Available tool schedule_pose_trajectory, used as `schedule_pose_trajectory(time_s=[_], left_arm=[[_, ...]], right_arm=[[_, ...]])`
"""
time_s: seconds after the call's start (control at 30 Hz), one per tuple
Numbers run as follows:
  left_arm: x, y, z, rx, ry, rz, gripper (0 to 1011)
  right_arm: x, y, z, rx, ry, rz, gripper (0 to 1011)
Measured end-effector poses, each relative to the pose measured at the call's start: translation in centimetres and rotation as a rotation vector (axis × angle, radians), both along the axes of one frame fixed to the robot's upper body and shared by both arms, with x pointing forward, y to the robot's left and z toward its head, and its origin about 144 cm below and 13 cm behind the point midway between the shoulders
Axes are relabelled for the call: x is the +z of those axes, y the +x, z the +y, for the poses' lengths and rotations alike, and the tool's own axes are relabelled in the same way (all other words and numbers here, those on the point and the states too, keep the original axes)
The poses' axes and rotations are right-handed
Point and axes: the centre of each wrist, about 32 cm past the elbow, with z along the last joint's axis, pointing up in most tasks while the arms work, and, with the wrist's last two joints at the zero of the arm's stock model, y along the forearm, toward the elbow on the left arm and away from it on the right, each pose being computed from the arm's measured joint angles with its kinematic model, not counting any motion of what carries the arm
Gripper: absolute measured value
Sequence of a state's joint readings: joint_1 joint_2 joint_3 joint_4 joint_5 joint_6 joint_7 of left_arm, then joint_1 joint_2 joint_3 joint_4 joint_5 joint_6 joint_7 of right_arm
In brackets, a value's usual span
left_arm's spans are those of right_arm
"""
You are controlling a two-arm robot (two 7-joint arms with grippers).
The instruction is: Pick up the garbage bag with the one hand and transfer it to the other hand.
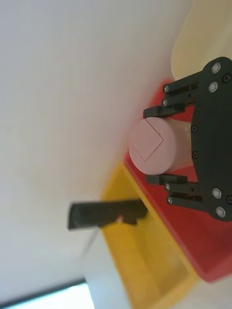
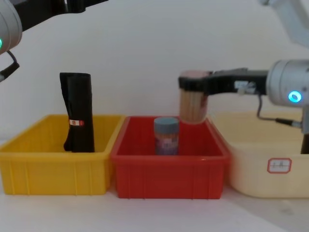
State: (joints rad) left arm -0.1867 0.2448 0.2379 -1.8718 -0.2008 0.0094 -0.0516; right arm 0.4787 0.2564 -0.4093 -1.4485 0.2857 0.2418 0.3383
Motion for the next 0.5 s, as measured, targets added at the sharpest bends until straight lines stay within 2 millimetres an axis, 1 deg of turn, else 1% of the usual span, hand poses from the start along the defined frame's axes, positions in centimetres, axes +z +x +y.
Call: schedule_pose_trajectory(time_s=[0.2,0.37,0.5], left_arm=[[0.0,0.0,0.0,0.000,0.000,0.000,1001],[0.0,0.0,0.0,0.000,0.000,0.000,1001],[0.0,0.0,0.0,0.000,0.000,0.000,1001]], right_arm=[[1.0,-0.3,-1.7,-0.059,0.027,-0.036,663],[1.2,-0.6,-2.7,-0.090,0.035,-0.044,663],[0.9,-0.9,-3.4,-0.113,0.031,-0.035,663]])
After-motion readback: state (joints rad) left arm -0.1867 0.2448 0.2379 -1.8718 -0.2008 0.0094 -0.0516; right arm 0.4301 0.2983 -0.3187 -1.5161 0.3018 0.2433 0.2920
